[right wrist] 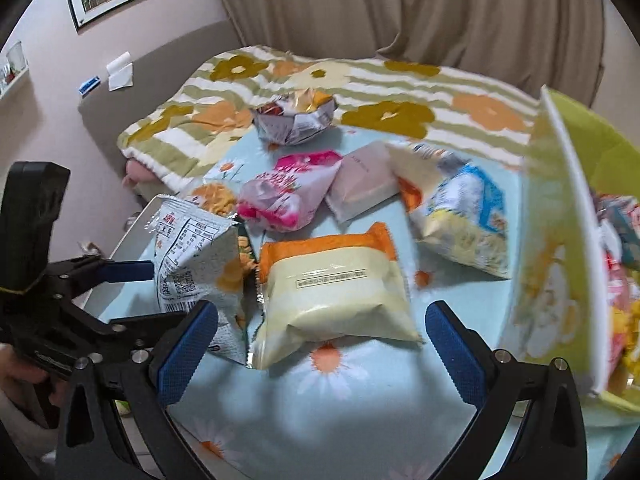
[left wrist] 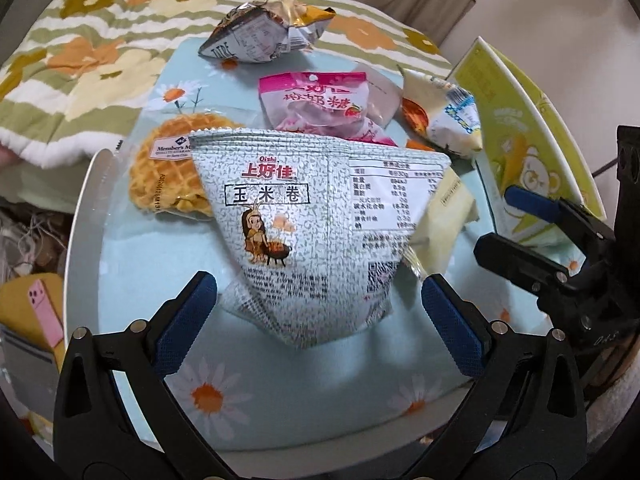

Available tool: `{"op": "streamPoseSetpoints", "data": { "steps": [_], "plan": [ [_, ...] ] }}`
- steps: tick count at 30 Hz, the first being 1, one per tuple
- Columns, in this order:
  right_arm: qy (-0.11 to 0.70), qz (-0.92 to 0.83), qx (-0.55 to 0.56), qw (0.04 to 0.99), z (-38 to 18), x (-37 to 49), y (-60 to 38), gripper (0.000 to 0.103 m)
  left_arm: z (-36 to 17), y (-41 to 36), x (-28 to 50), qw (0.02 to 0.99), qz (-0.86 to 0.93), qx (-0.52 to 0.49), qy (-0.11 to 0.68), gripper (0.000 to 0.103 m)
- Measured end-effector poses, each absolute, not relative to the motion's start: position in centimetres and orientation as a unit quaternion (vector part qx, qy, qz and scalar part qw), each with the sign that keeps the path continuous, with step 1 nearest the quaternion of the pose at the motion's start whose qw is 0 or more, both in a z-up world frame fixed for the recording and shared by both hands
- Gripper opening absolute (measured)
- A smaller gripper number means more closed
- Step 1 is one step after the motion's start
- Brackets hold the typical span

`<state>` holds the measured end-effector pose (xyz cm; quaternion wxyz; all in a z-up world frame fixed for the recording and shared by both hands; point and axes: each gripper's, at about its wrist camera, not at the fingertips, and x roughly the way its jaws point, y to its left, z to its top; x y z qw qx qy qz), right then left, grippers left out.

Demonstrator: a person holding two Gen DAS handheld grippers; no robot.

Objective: Organize snacks
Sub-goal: 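Grasp the white corn roll bag with the left gripper while the right grasps the orange-topped bread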

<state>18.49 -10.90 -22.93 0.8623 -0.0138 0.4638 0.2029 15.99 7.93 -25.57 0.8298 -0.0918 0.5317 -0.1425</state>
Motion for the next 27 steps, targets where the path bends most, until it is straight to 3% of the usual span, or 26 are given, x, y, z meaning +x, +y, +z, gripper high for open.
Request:
{"op": "streamPoseSetpoints", "data": {
  "steps": [4,7,8,11,17,20,27],
  "plan": [
    [0.468,0.205,-0.012,0.859,-23.6,19.4,-11.1,0.103,-26.4,7.6,16.6,0.829,-0.14,-0.097,0.533,0.098],
    [0.476,0.208,-0.018,0.854,-24.0,20.0,-11.0,0.103,-27.0,7.1,16.9,0.829,-0.134,-0.089,0.535,0.088],
    [0.477,0.21,-0.022,0.853,-24.2,20.2,-10.9,0.103,-27.2,6.9,17.0,0.83,-0.134,-0.086,0.535,0.079],
    [0.481,0.217,-0.022,0.849,-24.5,20.8,-10.9,0.103,-27.2,6.8,17.0,0.833,-0.133,-0.083,0.53,0.071],
    [0.49,0.222,-0.013,0.843,-25.3,21.7,-10.7,0.103,-26.6,7.2,16.8,0.839,-0.125,-0.078,0.524,0.067],
    [0.475,0.239,-0.023,0.846,-25.4,21.5,-10.3,0.103,-25.9,7.5,16.5,0.843,-0.124,-0.075,0.519,0.056],
    [0.485,0.249,-0.068,0.836,-26.2,21.9,-8.8,0.103,-25.7,8.2,15.8,0.843,-0.118,-0.069,0.521,0.05]
  ]
}}
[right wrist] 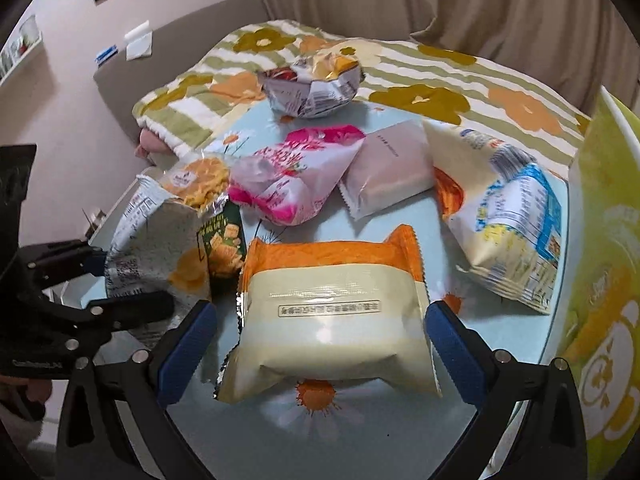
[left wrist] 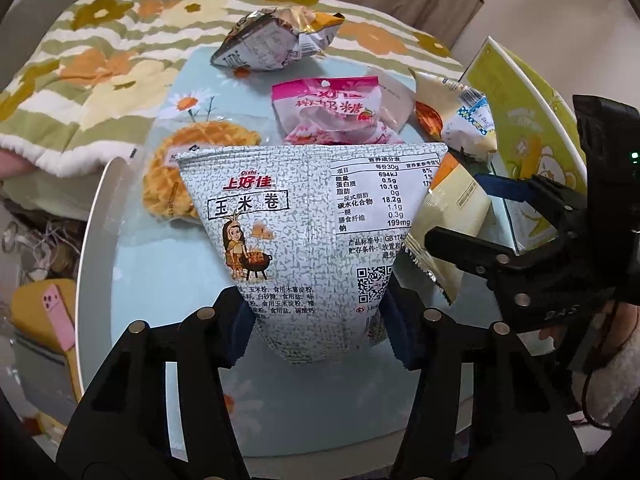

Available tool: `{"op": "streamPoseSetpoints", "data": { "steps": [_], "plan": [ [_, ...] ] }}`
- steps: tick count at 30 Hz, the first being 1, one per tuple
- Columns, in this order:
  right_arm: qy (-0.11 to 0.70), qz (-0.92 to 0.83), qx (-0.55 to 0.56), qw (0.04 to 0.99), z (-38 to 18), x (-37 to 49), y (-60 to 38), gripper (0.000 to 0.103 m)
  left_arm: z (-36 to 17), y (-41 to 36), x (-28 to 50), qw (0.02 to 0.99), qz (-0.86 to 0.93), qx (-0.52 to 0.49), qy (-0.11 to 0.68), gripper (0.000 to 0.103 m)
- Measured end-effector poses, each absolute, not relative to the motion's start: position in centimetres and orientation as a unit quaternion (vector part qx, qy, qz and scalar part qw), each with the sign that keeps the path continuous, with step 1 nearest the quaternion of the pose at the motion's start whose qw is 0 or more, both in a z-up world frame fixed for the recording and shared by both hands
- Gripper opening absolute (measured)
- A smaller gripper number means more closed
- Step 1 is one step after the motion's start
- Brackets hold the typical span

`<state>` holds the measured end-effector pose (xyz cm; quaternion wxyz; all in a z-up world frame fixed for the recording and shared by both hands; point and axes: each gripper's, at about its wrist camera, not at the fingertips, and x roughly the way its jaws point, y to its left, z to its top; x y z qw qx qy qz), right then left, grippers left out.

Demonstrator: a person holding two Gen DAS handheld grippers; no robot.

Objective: Organize snacks
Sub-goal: 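Grasp the white corn roll bag with the left gripper while the right grasps the orange-topped bread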

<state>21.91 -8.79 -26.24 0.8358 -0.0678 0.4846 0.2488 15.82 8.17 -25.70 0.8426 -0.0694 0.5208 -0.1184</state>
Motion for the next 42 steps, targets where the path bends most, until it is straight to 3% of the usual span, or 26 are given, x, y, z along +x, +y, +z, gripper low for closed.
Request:
{"op": "streamPoseSetpoints", "data": {
  "steps": [20,23,25,27,35,42],
  "plan": [
    [0.482,0.244,-0.12,0.833,-28.2,23.1,-7.4,0.103,-23.7,9.2,14.6,0.851,-0.109,-0.081,0.507,0.048],
    [0.511,0.239,-0.127,0.816,-29.7,23.2,-7.1,0.1,-23.5,9.4,14.4,0.852,-0.109,-0.081,0.506,0.047],
    [0.478,0.249,-0.155,0.828,-29.1,22.0,-6.6,0.086,-23.3,9.7,14.3,0.853,-0.108,-0.082,0.505,0.048],
    [0.482,0.258,-0.136,0.826,-28.6,21.7,-6.7,0.08,-23.0,9.9,14.1,0.854,-0.106,-0.081,0.503,0.048],
    [0.462,0.237,-0.105,0.848,-25.5,20.4,-7.3,0.078,-20.9,10.7,13.6,0.864,-0.112,-0.081,0.485,0.048],
    [0.429,0.203,-0.064,0.878,-18.4,19.6,-8.9,0.078,-16.4,10.2,13.7,0.881,-0.142,-0.07,0.446,0.048]
  ]
}}
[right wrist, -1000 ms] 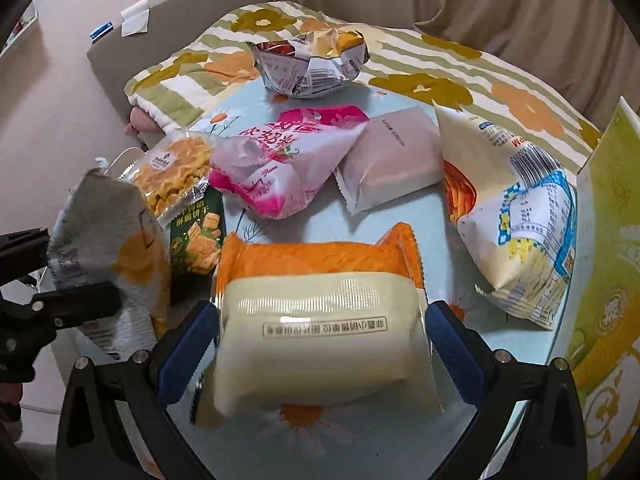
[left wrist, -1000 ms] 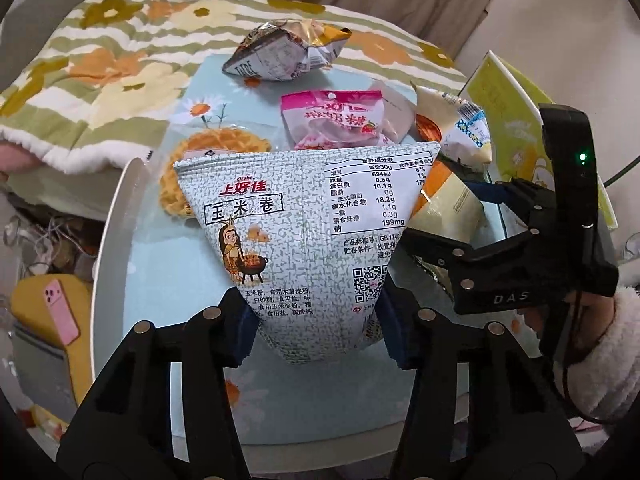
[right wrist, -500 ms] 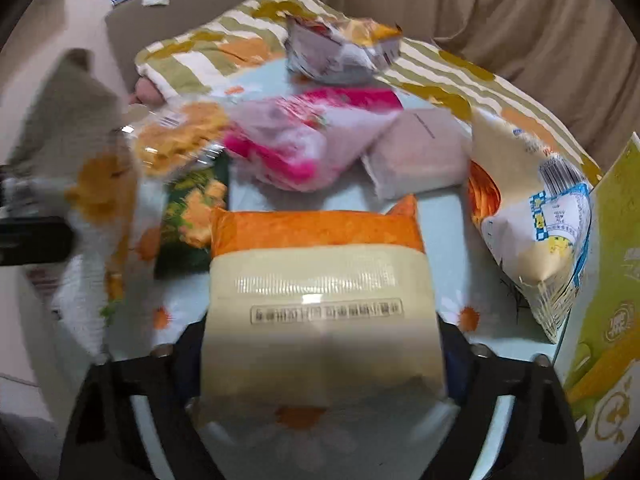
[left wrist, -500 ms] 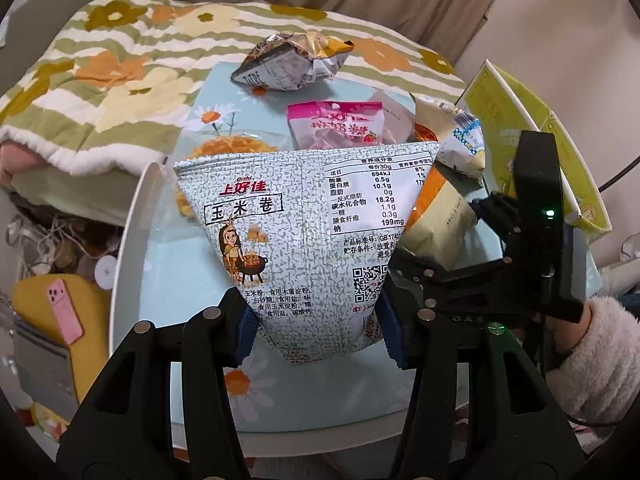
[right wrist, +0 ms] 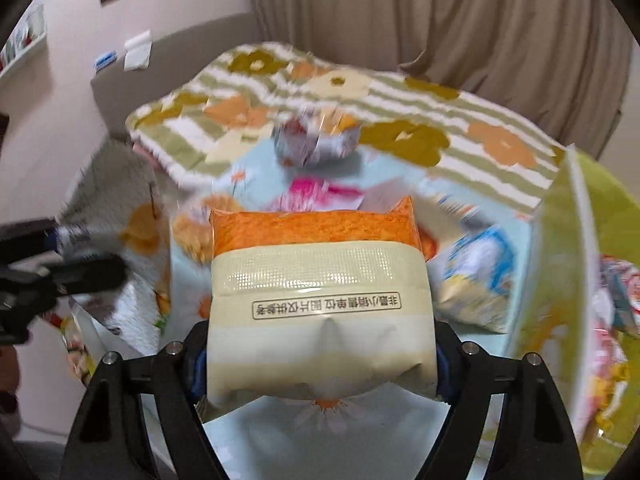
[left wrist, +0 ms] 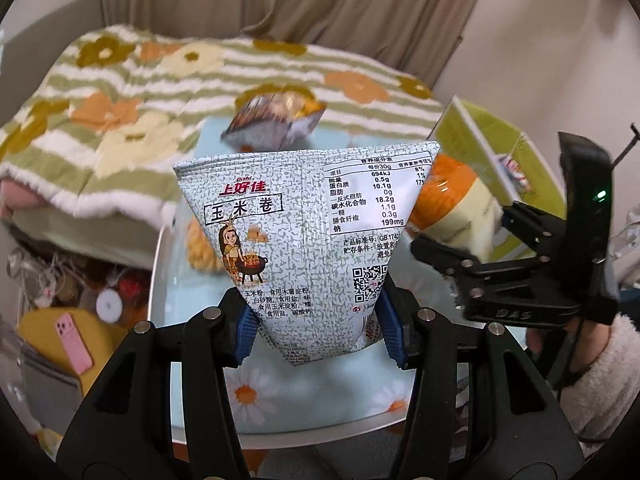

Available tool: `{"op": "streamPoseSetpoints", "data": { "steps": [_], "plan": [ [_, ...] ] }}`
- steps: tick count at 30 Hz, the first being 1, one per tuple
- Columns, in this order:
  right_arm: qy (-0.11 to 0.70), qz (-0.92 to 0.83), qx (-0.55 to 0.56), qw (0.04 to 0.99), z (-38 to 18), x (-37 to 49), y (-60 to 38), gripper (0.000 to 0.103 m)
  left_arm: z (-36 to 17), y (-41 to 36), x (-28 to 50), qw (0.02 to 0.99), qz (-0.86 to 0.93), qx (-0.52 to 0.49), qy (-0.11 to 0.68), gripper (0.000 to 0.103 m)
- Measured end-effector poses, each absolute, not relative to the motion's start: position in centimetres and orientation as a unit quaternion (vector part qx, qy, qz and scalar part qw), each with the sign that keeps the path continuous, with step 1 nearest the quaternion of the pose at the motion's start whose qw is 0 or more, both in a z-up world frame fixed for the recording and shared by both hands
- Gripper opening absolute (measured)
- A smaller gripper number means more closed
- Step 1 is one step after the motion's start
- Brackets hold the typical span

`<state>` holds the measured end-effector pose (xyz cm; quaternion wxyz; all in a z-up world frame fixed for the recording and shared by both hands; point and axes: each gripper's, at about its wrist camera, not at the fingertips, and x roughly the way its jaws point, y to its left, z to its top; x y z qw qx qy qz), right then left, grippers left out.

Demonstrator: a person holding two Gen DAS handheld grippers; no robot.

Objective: Organize snacks
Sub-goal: 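Grasp the white corn roll bag with the left gripper while the right grasps the orange-topped bread, then carry both held snacks over the cardboard box and open both grippers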

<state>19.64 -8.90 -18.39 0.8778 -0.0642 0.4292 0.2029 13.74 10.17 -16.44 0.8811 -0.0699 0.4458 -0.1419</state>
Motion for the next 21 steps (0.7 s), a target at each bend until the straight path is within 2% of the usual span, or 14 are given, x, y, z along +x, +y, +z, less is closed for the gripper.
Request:
{"op": "streamPoseSetpoints", "data": {
  "steps": [9,15,21],
  "plan": [
    [0.402,0.115,0.003,0.908,-10.6,18.0,-14.9,0.078,-10.0,6.4,16.2,0.896,-0.202,-0.043,0.394,0.048],
    [0.384,0.065,0.02,0.921,-8.4,16.5,-21.3,0.078,-7.1,-0.3,18.1,0.895,-0.244,-0.025,0.373,0.048],
    [0.383,0.036,0.04,0.922,-7.7,15.9,-29.3,0.078,-6.5,-9.2,19.7,0.885,-0.279,-0.021,0.373,0.048]
  ]
}}
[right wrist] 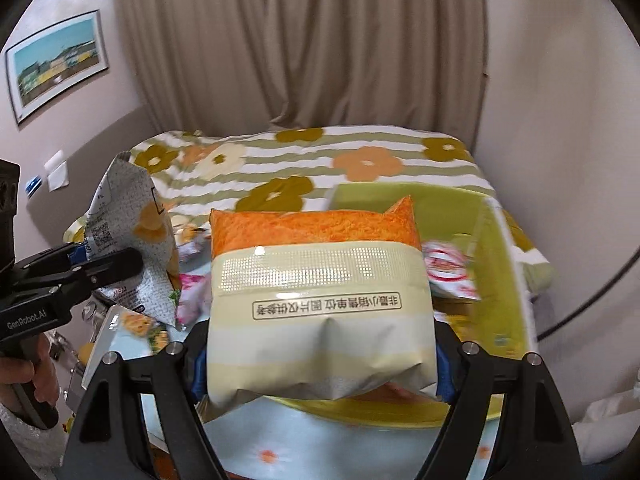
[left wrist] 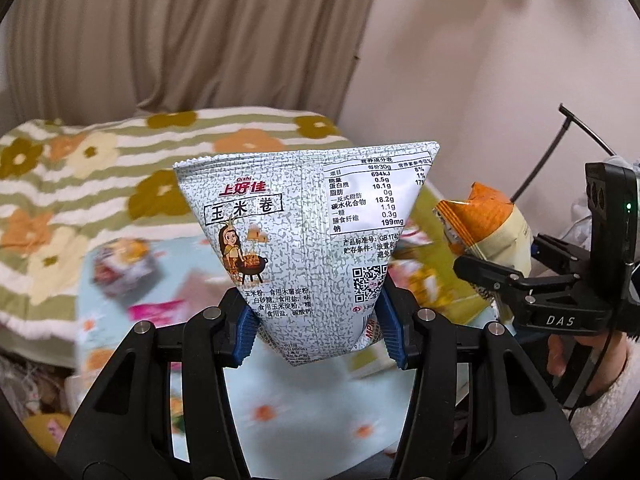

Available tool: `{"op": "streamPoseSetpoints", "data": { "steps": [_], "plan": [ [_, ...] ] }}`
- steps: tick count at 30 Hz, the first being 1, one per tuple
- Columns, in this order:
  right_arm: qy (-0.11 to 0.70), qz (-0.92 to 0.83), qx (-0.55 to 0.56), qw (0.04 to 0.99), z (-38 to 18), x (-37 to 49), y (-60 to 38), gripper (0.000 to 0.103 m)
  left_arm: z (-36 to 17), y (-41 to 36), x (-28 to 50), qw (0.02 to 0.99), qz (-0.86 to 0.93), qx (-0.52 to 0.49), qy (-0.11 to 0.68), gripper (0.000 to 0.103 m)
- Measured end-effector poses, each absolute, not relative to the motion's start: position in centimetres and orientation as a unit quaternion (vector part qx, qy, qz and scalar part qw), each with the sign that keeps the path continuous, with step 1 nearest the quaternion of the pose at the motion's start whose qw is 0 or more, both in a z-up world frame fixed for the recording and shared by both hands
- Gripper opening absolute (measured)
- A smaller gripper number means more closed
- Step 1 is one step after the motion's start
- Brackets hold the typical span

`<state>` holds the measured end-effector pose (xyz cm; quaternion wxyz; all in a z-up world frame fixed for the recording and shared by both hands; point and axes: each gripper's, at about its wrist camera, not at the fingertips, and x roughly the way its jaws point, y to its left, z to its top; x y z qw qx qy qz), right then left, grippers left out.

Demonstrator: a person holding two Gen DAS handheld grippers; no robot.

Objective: Organize snacks
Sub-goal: 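Carry both held snacks over the cardboard box and open both grippers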

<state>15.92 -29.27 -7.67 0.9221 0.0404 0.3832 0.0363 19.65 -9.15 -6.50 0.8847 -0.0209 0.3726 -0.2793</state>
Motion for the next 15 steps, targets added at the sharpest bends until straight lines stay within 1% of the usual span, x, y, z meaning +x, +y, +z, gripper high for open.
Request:
{"op": "streamPoseSetpoints", "data": {
  "steps": [7,12,15],
  "plan": [
    [0.39,0.029,0.049,0.919,-7.8,16.2,-36.6,0.078,-8.7,-19.5,21.2,0.863,-0.299,-0.012,0.407,0.048],
    [0.406,0.038,0.058,0.911,-9.0,16.8,-39.7,0.078,-11.5,-24.3,21.8,0.848,-0.288,0.002,0.445,0.048],
    [0.417,0.045,0.069,0.905,-10.0,17.0,-40.5,0.078,-13.0,-25.8,21.9,0.839,-0.276,0.009,0.469,0.048]
  ]
}}
